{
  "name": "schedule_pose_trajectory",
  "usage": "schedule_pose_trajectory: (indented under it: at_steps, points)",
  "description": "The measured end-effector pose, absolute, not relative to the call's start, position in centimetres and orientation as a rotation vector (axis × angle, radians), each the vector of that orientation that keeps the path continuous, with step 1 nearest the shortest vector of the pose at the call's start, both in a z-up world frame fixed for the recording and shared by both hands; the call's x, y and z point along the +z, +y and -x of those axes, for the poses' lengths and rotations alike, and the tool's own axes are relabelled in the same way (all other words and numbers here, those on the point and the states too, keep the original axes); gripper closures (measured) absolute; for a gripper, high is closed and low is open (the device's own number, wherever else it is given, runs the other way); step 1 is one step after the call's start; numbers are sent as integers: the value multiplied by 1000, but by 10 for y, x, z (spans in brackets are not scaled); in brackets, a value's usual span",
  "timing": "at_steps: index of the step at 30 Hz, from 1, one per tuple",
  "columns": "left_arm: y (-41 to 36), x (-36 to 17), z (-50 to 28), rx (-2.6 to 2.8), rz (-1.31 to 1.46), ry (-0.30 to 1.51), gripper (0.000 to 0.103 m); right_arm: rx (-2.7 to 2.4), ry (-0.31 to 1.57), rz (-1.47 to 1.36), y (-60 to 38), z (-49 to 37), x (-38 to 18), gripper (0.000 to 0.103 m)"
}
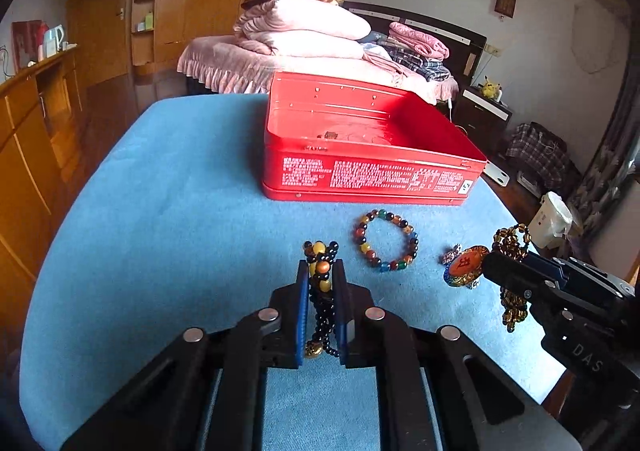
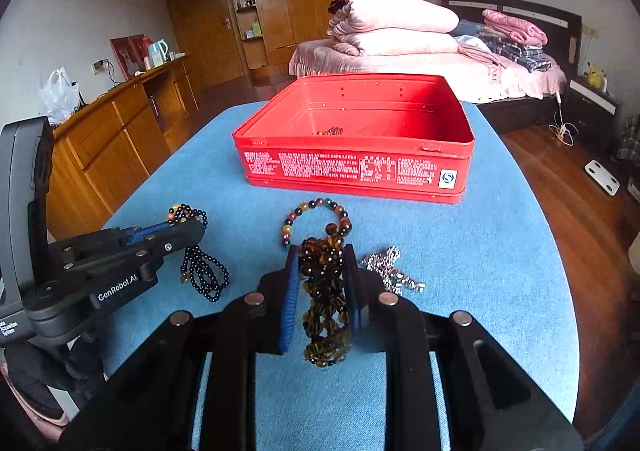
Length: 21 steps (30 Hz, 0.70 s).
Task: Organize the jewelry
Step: 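Carry both necklaces into the red tin and open both tools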
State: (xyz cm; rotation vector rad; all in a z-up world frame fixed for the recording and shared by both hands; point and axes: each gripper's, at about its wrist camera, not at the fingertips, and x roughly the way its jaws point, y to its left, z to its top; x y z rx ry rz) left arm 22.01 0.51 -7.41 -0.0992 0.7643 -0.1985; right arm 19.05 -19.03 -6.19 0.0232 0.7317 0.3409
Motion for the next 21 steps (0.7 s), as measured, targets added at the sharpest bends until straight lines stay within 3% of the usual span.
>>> schedule_pose_trajectory:
  at_steps: [21]
  points:
    - [-25,-12,-332,-198,81,714,92,319,675,-46,-209,-295,0,83]
